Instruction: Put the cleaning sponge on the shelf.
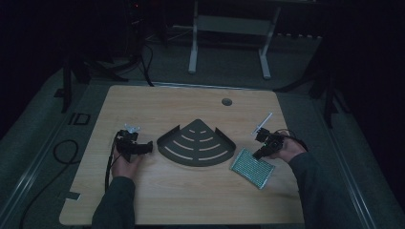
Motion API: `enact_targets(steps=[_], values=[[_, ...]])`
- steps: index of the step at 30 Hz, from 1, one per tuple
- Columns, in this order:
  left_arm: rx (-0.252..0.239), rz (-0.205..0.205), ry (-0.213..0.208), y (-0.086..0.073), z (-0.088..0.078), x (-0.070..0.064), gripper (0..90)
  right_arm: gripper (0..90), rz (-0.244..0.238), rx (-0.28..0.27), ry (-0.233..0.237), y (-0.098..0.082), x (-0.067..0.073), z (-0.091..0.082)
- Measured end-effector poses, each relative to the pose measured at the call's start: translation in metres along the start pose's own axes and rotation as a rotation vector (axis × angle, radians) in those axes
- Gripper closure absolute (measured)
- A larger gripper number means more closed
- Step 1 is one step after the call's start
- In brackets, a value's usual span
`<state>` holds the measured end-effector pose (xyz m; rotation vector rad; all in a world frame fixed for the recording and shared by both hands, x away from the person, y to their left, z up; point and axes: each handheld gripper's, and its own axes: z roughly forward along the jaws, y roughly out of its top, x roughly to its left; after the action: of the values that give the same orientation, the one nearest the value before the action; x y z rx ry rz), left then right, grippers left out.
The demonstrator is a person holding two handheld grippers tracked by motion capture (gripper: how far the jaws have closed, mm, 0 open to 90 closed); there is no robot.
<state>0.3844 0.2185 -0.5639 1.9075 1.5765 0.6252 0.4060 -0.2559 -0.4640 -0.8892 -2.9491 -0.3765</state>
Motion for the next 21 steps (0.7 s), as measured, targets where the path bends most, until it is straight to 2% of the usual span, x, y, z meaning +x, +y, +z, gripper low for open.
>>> enact_targets(steps=[12, 21], values=[[0.0, 0.0, 0.0, 0.0, 0.0, 0.0, 5.0, 89.7, 0.016, 0.01, -0.019, 0.004, -0.005, -0.018], [-0.002, -0.001, 0.001, 0.0, 0.0, 0.0, 5.0, 89.7, 0.024, -0.003, -0.034, 0.009, -0.006, -0.035]])
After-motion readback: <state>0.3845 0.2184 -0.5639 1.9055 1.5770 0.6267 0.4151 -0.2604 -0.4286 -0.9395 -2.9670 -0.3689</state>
